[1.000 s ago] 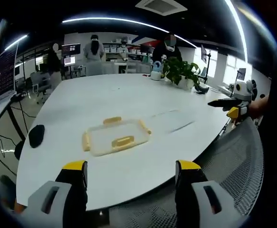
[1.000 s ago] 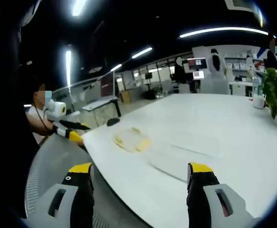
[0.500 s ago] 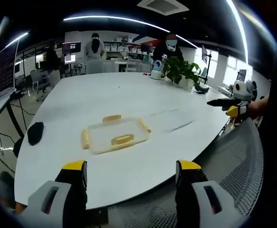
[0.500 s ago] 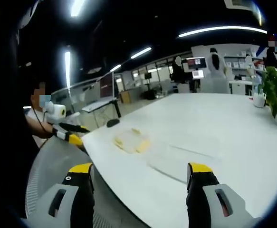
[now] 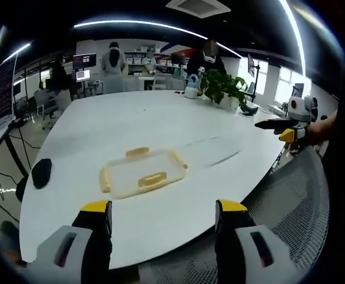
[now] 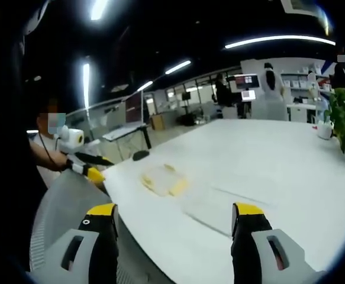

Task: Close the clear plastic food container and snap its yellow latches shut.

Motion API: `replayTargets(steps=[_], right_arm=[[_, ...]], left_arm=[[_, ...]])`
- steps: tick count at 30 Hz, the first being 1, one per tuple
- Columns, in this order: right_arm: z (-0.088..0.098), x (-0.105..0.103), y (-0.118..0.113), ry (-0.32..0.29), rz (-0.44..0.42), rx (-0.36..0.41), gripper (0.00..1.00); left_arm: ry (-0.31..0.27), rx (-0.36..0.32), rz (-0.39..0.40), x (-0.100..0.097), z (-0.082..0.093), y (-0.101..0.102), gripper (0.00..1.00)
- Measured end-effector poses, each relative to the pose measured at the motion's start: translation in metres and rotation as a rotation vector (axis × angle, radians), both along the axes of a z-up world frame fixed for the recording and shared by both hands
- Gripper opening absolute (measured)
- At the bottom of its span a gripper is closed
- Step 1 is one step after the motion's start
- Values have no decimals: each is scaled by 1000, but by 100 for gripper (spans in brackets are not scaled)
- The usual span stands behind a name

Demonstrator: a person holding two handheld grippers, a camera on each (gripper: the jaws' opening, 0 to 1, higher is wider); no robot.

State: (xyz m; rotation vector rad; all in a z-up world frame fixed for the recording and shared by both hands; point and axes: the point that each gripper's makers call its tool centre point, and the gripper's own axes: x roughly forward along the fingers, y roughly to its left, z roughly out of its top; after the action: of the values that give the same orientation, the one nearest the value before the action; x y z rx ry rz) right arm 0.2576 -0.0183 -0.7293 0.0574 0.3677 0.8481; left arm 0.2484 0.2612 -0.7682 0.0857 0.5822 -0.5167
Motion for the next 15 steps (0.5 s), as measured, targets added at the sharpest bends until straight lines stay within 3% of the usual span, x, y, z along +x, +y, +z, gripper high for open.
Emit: replayTargets(steps=[15], right_arm=[[13, 16, 19, -38, 40, -26, 77]], left_arm=[[13, 16, -61, 13, 1, 6, 66]])
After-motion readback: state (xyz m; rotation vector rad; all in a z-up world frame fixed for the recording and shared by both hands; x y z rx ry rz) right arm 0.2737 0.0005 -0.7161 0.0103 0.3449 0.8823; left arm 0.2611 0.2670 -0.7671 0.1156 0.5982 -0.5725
